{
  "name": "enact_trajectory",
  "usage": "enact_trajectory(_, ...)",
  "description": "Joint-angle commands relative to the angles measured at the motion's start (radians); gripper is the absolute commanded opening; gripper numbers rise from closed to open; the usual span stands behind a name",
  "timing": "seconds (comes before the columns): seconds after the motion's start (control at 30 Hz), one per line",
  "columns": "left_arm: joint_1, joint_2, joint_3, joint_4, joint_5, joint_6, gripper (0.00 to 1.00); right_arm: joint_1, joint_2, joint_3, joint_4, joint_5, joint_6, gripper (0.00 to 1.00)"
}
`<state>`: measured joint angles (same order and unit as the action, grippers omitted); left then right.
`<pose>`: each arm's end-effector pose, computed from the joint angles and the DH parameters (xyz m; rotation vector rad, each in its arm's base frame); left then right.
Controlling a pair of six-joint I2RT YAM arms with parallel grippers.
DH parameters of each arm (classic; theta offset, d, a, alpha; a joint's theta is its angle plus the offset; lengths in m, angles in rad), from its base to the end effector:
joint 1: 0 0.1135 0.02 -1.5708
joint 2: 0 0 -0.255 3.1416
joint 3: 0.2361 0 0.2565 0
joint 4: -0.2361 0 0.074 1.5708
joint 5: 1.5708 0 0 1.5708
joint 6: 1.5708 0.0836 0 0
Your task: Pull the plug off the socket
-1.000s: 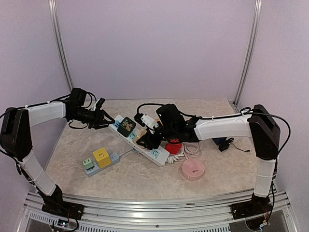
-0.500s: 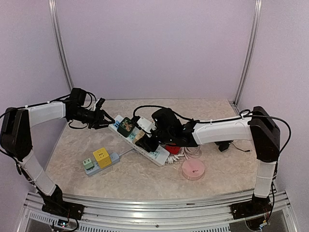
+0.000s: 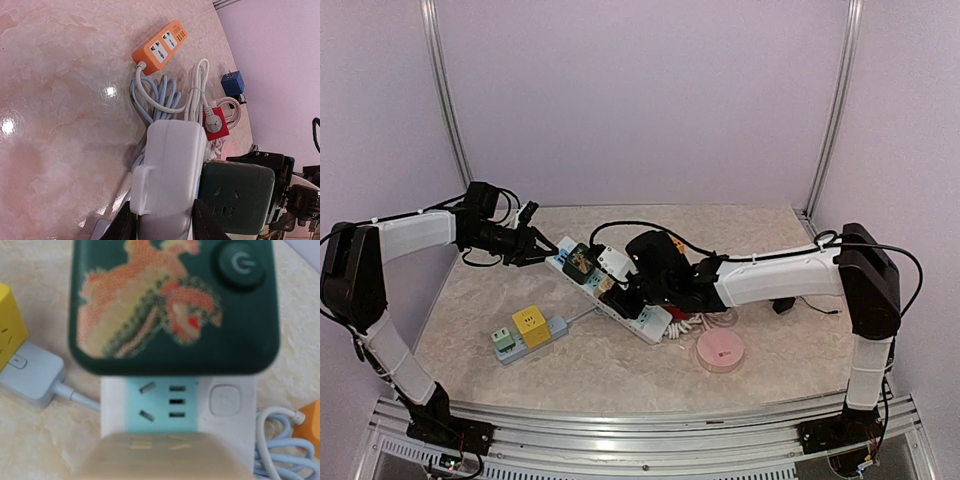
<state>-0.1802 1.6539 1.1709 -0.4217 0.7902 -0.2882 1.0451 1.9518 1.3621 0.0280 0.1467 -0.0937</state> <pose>0.3553 -0.1251 0.2005 0.2186 2.4417 -1.1791 0.2555 0.4160 0.1779 -1.0861 1.8586 0.4034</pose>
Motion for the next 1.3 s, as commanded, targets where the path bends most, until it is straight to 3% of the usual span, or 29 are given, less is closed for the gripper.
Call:
enact_trajectory(0.0, -0.007, -0.014, -0.002, 0.016, -0.054, 0.038, 0.08, 0.002, -0.021, -0.001, -0.013, 0.013, -0.01, 0.0)
enact_trajectory(0.43, -0.006, -0.017, -0.004, 0.016, -0.054, 0.038, 0.08, -0.112, -0.072, -0.07, 0.121, -0.29, 0.176, 0.0)
enact_trajectory(0.67, -0.007, -0.019, -0.003, 0.017, -0.054, 0.038, 0.08, -0.151, -0.078, -0.098, 0.164, -0.381, 0.236, 0.0)
enact_trajectory(0.97, -0.007, -0.017, -0.002, 0.016, -0.055, 0.038, 0.08, -0.147, -0.078, -0.09, 0.156, -0.34, 0.23, 0.0)
enact_trajectory(1.27, -0.002, -0.013, -0.003, 0.018, -0.055, 0.037, 0.08, -0.075, -0.076, -0.033, 0.044, -0.131, 0.11, 0.0)
